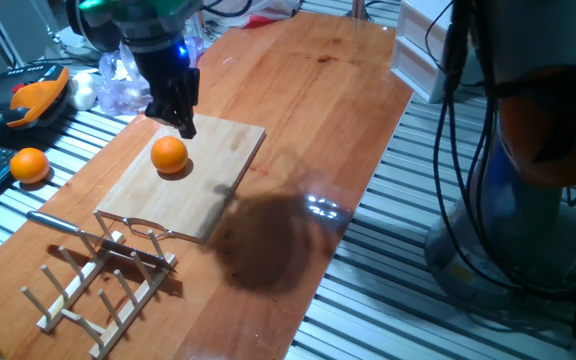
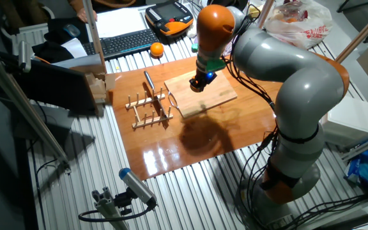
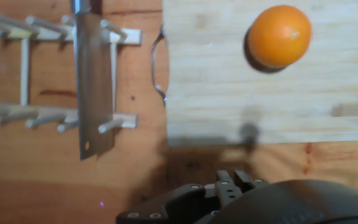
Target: Chop the orange
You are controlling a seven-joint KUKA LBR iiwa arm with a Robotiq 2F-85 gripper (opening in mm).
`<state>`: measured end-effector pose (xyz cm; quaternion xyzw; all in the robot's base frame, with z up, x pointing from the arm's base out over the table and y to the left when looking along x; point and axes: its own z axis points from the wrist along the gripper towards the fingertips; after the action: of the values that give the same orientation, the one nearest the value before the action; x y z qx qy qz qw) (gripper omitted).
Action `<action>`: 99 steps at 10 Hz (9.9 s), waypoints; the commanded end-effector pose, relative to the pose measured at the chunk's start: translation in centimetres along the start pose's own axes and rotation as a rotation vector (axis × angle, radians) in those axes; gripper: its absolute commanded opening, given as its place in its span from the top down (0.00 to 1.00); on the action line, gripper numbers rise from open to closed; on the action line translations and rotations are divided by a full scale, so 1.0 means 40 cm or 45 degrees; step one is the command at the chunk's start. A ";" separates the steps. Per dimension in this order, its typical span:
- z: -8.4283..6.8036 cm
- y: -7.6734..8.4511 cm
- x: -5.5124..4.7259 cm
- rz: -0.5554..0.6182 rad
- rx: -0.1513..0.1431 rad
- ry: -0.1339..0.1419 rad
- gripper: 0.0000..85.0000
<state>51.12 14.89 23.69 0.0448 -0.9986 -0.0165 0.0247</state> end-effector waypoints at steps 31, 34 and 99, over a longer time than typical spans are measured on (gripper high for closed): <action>0.159 0.113 -0.123 -0.283 -0.054 0.003 1.00; 0.159 0.113 -0.123 -0.379 -0.114 -0.139 1.00; 0.068 0.232 -0.252 -0.203 0.209 -0.180 1.00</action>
<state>60.19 25.11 20.83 0.1230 -0.9894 0.0594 -0.0499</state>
